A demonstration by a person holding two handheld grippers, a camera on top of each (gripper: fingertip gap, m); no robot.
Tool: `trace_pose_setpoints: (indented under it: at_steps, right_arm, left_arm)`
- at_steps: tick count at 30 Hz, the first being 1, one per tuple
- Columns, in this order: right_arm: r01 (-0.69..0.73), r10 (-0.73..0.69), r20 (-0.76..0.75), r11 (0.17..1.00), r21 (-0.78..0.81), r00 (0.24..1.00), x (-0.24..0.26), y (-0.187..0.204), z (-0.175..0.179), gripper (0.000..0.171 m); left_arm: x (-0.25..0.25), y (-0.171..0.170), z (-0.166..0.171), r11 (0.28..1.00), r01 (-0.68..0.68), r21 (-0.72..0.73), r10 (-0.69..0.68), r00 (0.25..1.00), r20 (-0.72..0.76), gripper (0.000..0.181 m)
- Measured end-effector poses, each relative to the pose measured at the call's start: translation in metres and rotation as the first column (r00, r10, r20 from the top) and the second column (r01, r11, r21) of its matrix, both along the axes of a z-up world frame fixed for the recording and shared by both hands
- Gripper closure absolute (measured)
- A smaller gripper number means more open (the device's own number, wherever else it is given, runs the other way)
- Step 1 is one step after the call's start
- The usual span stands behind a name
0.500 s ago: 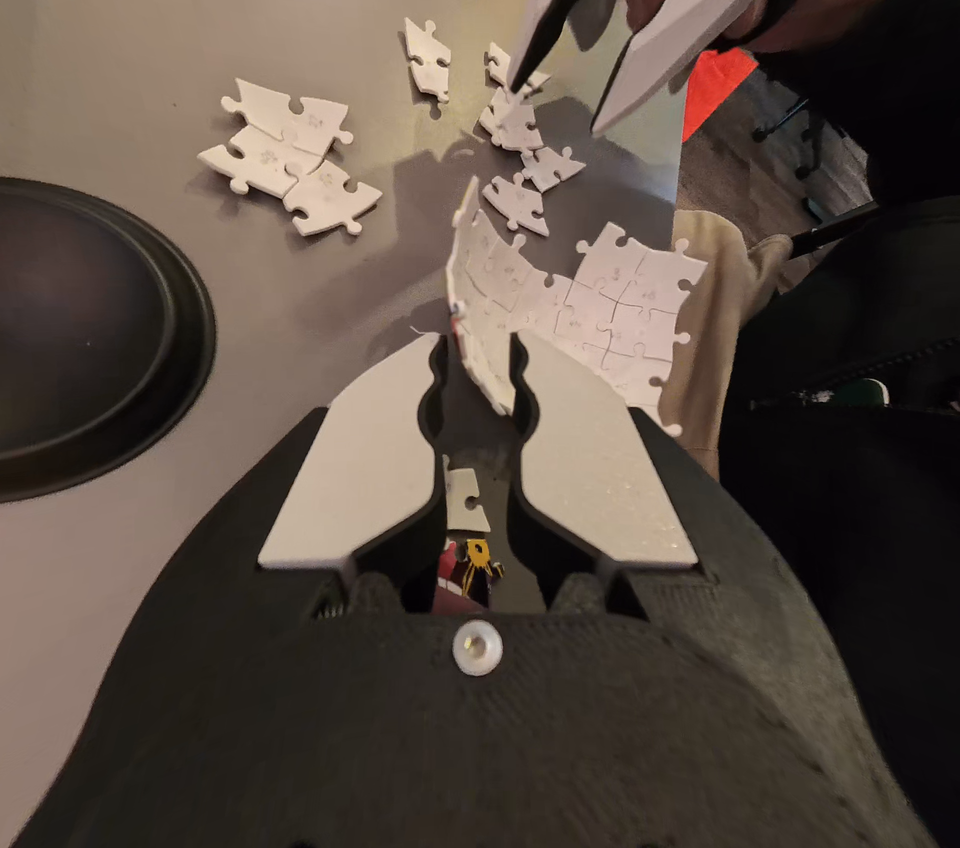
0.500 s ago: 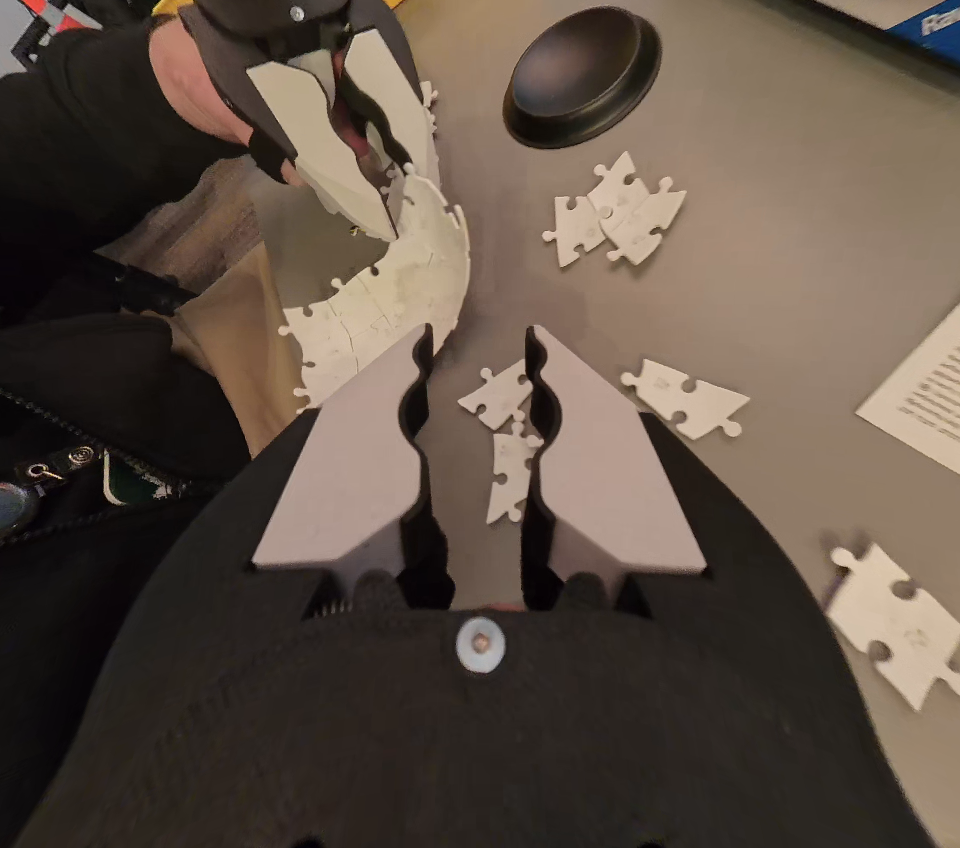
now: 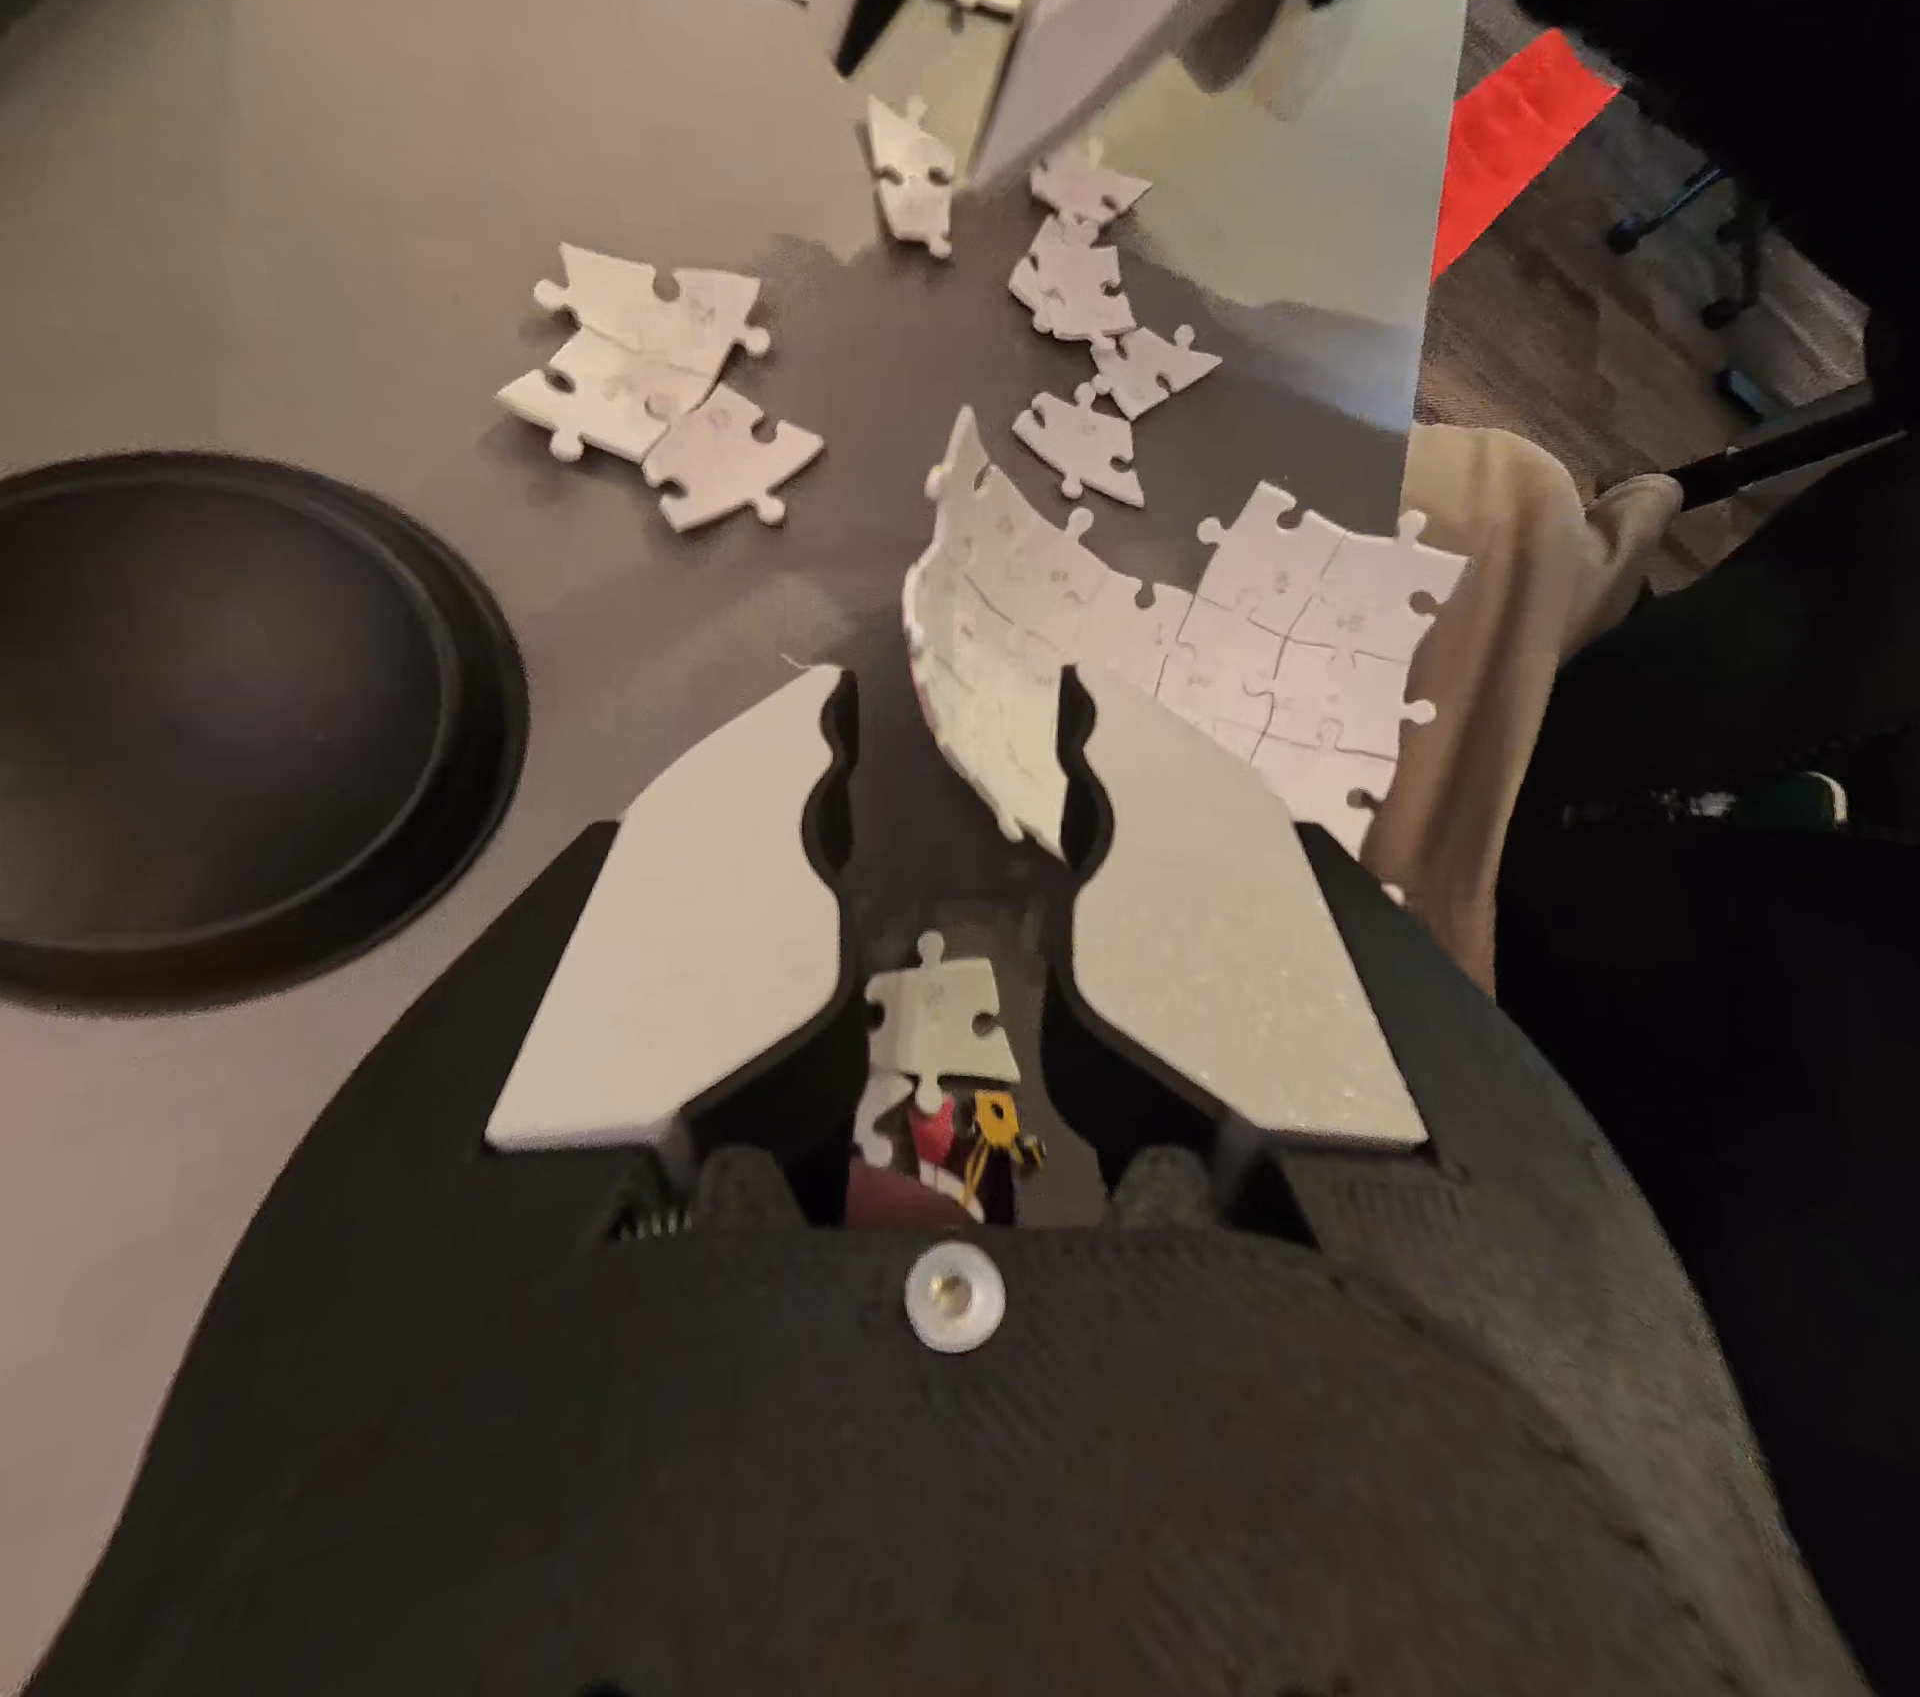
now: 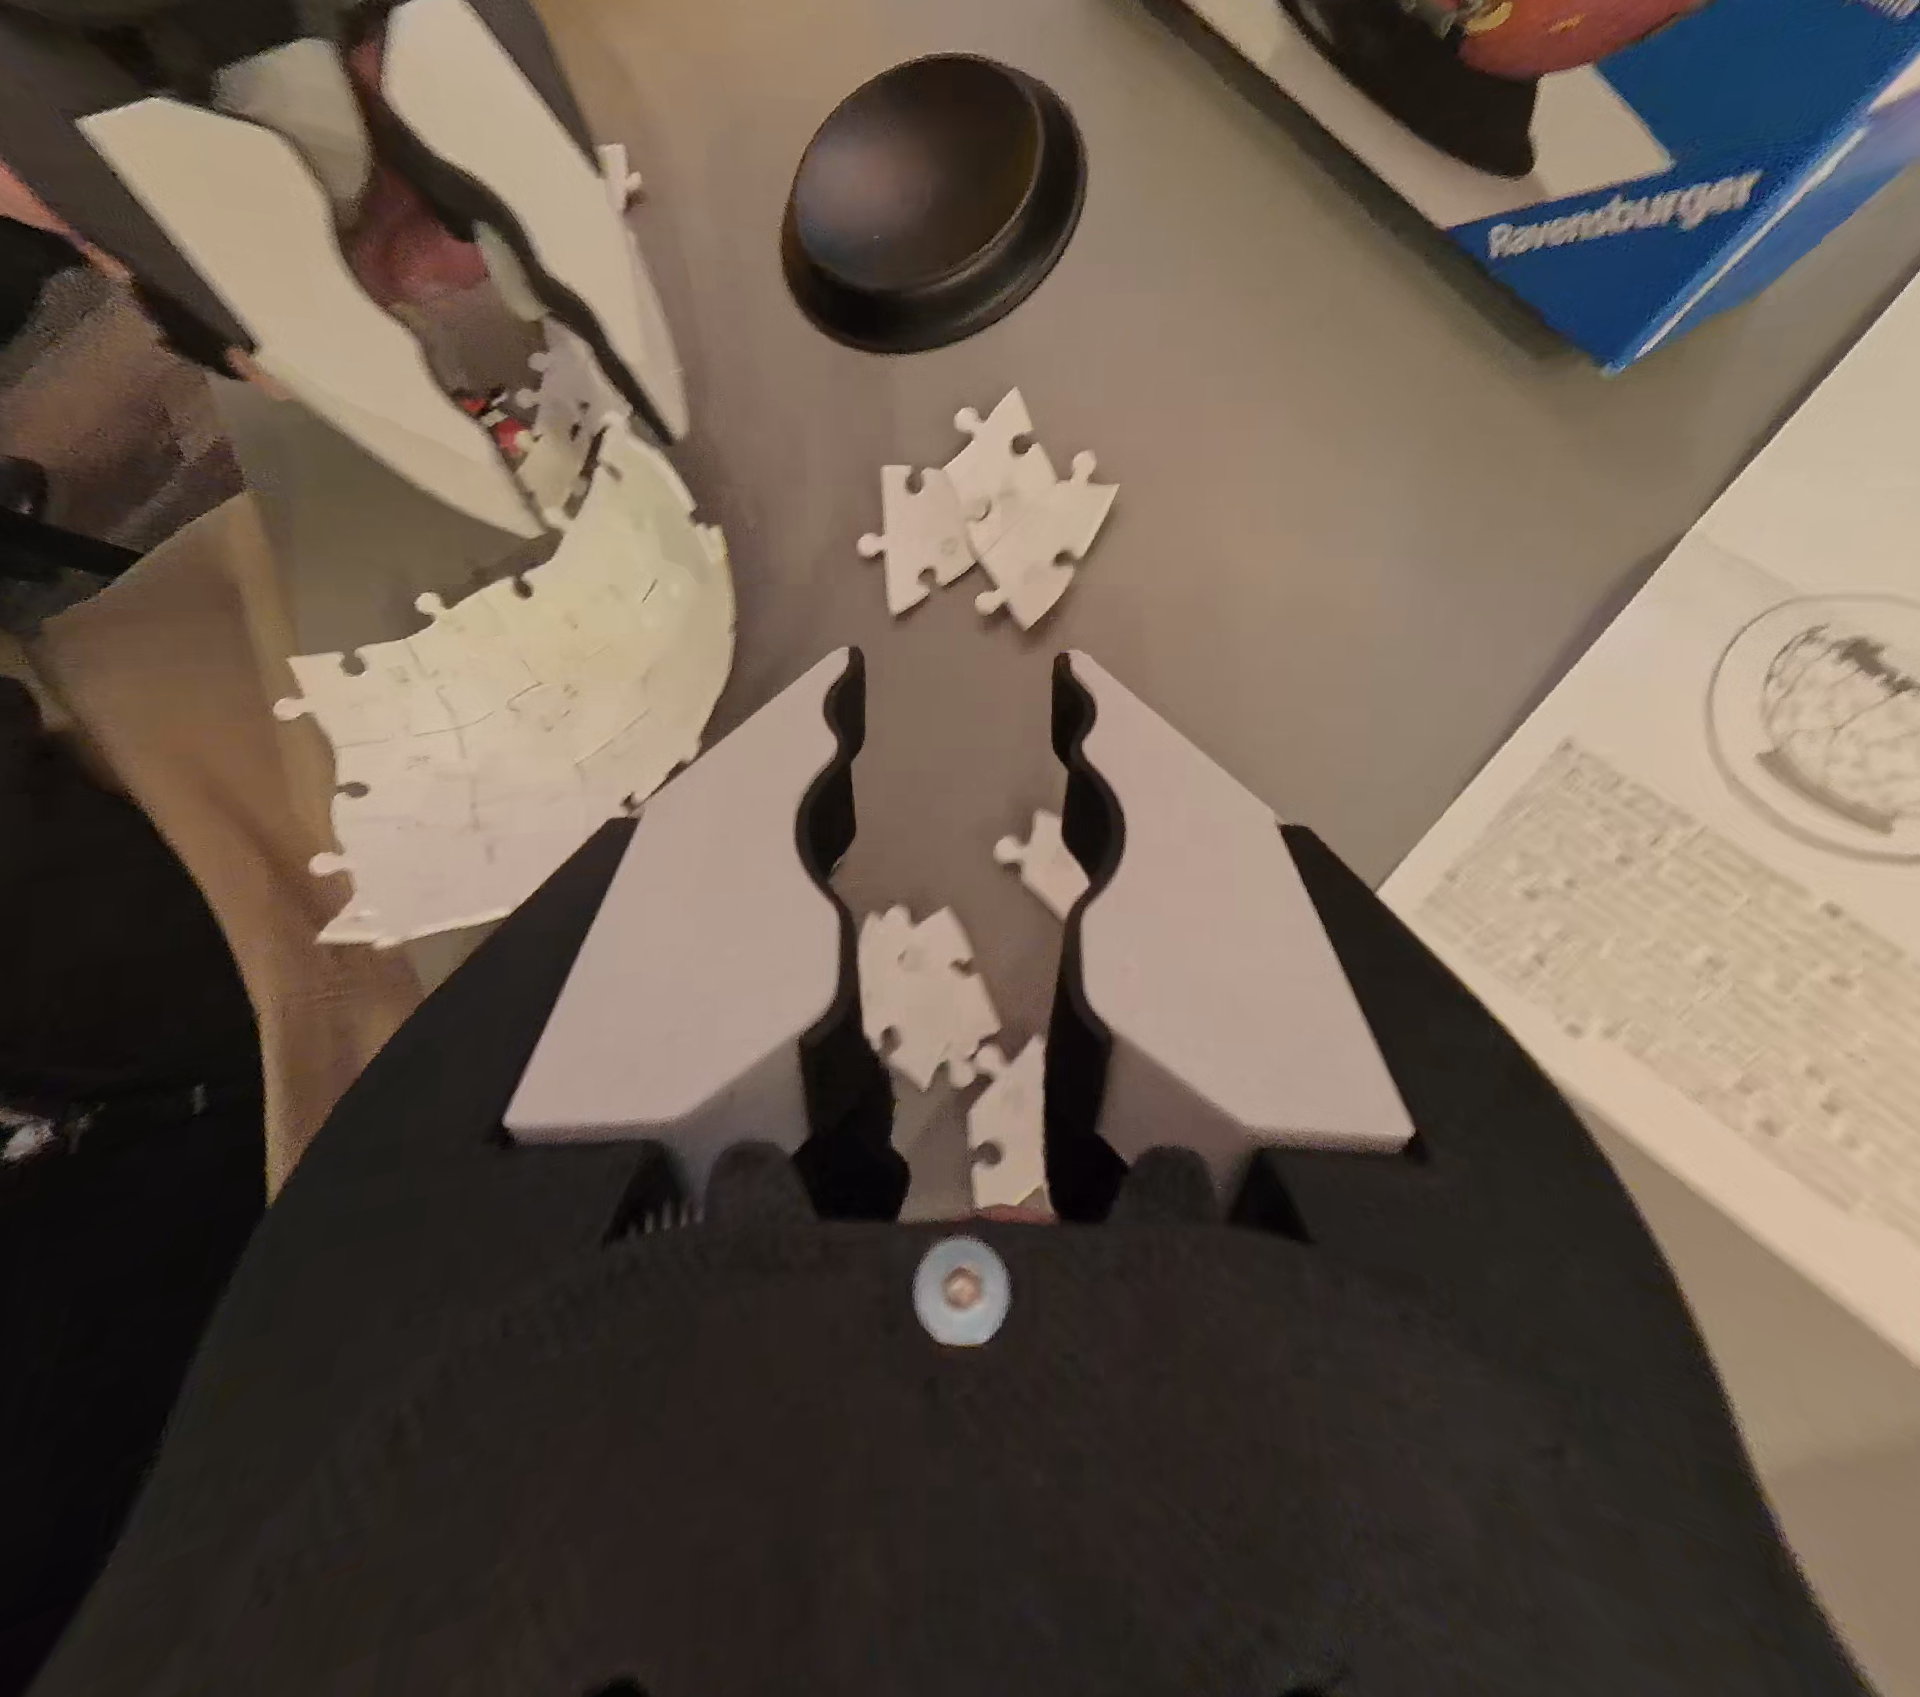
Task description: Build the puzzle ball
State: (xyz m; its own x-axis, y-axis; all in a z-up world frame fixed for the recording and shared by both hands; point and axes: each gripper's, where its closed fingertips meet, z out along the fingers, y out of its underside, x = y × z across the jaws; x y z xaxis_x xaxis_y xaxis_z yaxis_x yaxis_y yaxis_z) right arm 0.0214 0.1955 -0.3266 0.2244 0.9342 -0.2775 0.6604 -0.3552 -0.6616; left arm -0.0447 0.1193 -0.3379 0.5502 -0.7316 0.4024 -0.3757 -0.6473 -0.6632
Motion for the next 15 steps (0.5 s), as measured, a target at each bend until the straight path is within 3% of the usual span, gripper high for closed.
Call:
trace_pose_setpoints:
  at_steps: [9, 15]
  right_arm:
    - [-0.183, 0.184, 0.145, 0.983, -0.020, 0.972, -0.032, 0.022, -0.032, 0.125]
    - [-0.219, 0.203, 0.203, 0.974, 0.057, 0.958, -0.045, 0.023, -0.045, 0.141]
  left_arm:
    - [-0.014, -0.021, -0.005, 0.998, -0.054, -0.034, 0.052, 0.998, -0.033, 0.148]
    - [-0.017, -0.012, -0.008, 0.997, -0.070, -0.037, 0.069, 0.998, -0.014, 0.148]
